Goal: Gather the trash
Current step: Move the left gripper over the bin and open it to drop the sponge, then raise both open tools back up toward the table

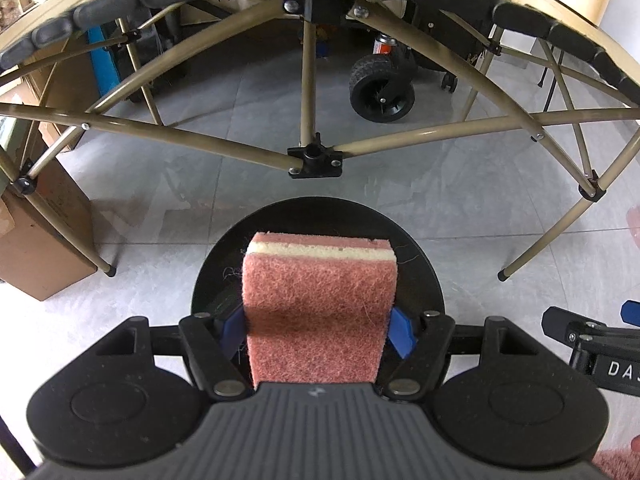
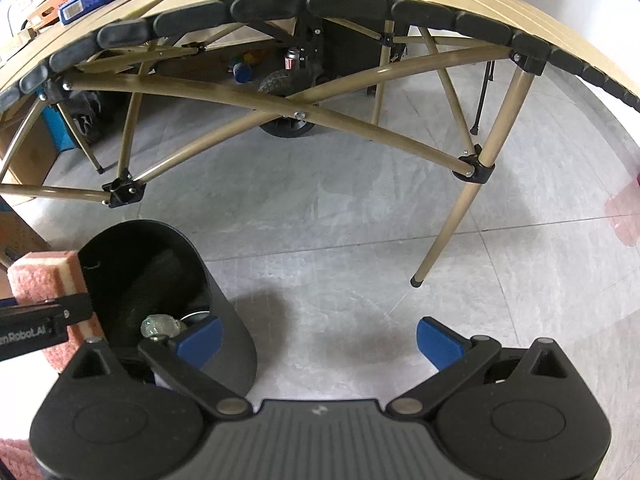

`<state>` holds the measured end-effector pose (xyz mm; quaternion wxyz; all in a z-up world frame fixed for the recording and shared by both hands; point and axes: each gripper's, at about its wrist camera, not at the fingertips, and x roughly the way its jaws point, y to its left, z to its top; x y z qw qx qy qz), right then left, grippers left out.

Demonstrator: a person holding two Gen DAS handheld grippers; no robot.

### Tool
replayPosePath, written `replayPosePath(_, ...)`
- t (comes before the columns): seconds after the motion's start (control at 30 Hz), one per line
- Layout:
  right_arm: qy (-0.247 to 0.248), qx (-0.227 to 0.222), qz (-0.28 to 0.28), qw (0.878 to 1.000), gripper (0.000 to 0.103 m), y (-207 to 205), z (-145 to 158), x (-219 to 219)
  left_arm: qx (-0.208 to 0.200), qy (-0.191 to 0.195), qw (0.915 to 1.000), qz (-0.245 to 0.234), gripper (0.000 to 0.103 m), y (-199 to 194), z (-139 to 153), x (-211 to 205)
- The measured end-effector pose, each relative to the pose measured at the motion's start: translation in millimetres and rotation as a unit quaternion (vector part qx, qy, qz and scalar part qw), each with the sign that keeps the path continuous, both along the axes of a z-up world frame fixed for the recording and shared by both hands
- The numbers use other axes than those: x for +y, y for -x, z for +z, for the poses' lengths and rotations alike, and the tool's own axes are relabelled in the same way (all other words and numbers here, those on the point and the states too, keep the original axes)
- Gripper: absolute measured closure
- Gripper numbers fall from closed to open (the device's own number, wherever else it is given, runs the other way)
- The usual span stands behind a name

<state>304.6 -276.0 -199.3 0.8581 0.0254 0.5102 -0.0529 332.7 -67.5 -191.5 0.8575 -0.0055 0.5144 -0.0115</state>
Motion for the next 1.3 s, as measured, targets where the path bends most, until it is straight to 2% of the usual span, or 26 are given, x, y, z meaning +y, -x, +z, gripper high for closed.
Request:
replayPosePath(0.43, 0.008, 0.002, 0.0, 1.0, 0.0, -7, -1, -2, 0.009, -0.006, 0.9999, -0.008, 0.032, -10, -7, -12)
replayPosePath(0.47, 0.008, 0.002, 0.0, 1.0, 0.0, -7, -1, -1, 0.008, -0.008, 0.9999, -0.01, 0.029, -9, -8, -12)
replayPosePath(0.57, 0.007, 0.003, 0.0, 1.0, 0.0, -6, -2, -1, 0.01, -0.008, 0.9998, -0.014, 0.0, -9, -9, -13)
replayPosePath(0.7, 0.007, 0.004, -0.002, 1.0, 0.0, -5, -2, -1, 0.031, 0.001, 0.9995, -0.009, 0.0, -10, -9, -9)
replayPosePath(0.93, 0.007, 0.004, -0.002, 1.0, 0.0, -5, -2, -1, 0.045, -0.012, 0.9989, -0.011, 0.0, -10, -11, -6)
replayPosePath(1.3, 0.008, 0.005, 0.0, 1.0, 0.0, -4, -3, 1, 0.043, -0.024, 0.9986, -0.016, 0.0, -7, -9, -5)
